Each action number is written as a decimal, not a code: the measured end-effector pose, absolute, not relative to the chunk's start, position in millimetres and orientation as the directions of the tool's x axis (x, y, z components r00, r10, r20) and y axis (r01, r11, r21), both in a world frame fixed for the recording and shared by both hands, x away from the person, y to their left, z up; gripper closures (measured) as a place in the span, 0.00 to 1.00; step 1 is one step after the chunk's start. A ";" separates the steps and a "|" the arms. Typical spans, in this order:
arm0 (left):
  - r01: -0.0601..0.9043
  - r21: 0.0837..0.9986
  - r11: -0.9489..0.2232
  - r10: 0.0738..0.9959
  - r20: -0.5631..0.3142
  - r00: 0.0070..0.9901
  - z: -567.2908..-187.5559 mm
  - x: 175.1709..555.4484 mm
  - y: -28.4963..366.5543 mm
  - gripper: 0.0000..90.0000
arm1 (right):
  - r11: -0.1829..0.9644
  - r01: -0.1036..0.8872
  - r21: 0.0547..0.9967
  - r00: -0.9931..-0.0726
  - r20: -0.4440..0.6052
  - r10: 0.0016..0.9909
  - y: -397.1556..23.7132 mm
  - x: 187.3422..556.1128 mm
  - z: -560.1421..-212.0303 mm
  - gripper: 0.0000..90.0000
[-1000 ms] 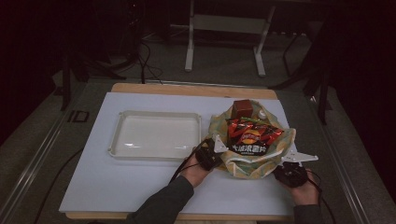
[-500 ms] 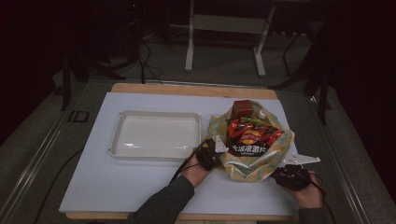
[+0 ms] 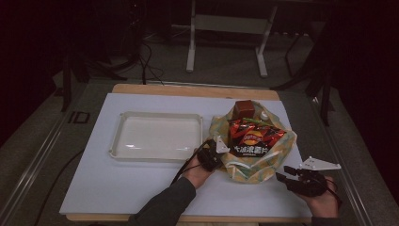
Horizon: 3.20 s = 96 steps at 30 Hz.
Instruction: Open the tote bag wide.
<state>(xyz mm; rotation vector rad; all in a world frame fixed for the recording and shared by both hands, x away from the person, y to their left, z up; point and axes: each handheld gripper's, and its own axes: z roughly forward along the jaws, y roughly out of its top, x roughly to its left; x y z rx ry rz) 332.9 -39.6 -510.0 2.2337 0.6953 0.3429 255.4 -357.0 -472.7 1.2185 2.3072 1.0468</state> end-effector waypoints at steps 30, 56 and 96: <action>0.400 0.753 -0.523 0.585 -0.024 0.811 -507.5 325.3 -10.8 0.71 | 0.234 0.427 0.873 -0.523 0.028 0.852 -345.0 282.5 -400.5 0.40; 0.407 0.852 -0.331 0.642 -0.113 0.758 -456.9 334.2 23.7 0.62 | 0.266 0.561 0.784 -0.497 0.063 0.865 -346.7 312.5 -442.0 0.83; 0.445 0.772 -0.454 0.685 -0.017 0.728 -475.5 375.5 -26.6 0.89 | 0.205 0.552 0.808 -0.398 0.039 0.917 -353.8 363.1 -418.8 0.93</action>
